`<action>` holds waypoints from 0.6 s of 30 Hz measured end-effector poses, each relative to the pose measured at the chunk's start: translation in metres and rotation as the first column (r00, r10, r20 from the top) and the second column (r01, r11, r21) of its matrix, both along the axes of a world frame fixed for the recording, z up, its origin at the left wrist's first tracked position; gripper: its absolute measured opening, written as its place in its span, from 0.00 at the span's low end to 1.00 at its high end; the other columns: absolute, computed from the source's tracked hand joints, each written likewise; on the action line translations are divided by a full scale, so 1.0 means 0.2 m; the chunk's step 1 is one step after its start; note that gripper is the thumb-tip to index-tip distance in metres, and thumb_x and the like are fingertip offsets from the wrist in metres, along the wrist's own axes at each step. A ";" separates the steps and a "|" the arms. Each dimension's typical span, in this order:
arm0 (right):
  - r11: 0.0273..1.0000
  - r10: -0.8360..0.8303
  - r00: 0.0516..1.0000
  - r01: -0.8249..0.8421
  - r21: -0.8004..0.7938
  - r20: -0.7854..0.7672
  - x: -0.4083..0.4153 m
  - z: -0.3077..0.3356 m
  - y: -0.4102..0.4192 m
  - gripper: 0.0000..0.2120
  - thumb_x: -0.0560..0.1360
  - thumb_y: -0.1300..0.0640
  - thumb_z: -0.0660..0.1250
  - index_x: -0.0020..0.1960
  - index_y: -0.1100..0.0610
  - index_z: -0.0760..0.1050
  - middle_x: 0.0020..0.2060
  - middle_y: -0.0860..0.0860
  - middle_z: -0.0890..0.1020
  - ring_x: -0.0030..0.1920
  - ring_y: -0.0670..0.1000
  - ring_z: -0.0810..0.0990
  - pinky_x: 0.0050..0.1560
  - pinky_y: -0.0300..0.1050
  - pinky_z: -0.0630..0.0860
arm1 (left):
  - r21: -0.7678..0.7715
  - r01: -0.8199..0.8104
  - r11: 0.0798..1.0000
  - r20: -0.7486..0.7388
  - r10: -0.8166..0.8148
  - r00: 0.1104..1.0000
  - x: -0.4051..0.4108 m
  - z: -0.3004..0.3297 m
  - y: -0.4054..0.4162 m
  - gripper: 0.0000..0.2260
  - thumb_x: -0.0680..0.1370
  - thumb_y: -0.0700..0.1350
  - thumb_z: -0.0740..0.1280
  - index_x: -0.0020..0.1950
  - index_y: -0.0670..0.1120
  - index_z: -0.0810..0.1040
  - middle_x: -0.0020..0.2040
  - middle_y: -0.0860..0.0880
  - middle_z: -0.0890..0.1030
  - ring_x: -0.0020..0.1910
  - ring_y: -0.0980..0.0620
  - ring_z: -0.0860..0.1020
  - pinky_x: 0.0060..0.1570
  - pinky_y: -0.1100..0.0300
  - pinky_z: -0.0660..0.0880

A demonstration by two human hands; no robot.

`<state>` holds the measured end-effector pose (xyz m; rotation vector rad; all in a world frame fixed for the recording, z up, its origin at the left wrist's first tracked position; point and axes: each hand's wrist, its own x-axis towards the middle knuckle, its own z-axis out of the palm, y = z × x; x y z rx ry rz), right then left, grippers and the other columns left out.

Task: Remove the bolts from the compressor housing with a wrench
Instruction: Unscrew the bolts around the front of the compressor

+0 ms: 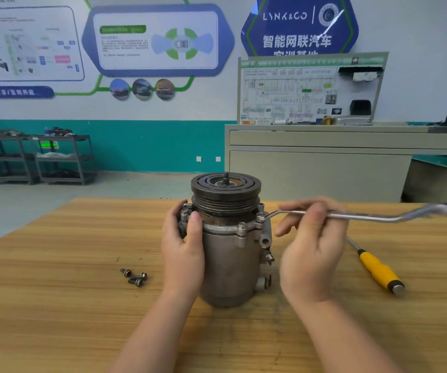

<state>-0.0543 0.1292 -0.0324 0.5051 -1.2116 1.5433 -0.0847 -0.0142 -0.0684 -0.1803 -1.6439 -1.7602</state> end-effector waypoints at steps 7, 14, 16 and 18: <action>0.618 0.735 0.633 -0.481 -0.622 0.242 -0.09 0.09 0.12 0.13 0.84 0.54 0.52 0.47 0.59 0.71 0.30 0.53 0.82 0.26 0.47 0.76 0.27 0.37 0.74 | -0.007 -0.015 1.000 -0.007 0.015 1.000 -0.01 0.01 0.00 0.22 0.74 0.58 0.59 0.65 0.51 0.72 0.60 0.54 0.78 0.60 0.60 0.74 0.59 0.65 0.69; 0.453 0.824 0.559 -0.553 -0.699 0.091 -0.09 0.08 0.11 0.14 0.82 0.52 0.56 0.44 0.59 0.74 0.31 0.53 0.81 0.27 0.45 0.76 0.29 0.36 0.75 | -0.015 -0.014 1.000 -0.006 0.014 1.000 -0.01 0.00 0.00 0.21 0.75 0.58 0.58 0.64 0.51 0.72 0.59 0.54 0.78 0.59 0.62 0.74 0.58 0.67 0.68; 0.405 0.836 0.546 -0.554 -0.728 0.051 -0.08 0.08 0.10 0.14 0.81 0.51 0.58 0.43 0.59 0.74 0.31 0.53 0.81 0.27 0.45 0.76 0.28 0.35 0.75 | -0.019 -0.013 1.000 -0.009 0.013 1.000 -0.01 0.00 0.00 0.20 0.75 0.58 0.58 0.64 0.52 0.72 0.60 0.54 0.78 0.60 0.61 0.74 0.59 0.65 0.69; 0.379 0.840 0.542 -0.554 -0.741 0.025 -0.08 0.08 0.09 0.14 0.81 0.51 0.58 0.42 0.59 0.74 0.31 0.53 0.80 0.26 0.45 0.76 0.28 0.36 0.74 | -0.024 -0.015 1.000 -0.007 0.014 1.000 -0.01 0.00 0.00 0.20 0.75 0.58 0.58 0.64 0.53 0.72 0.60 0.54 0.77 0.60 0.61 0.74 0.59 0.65 0.69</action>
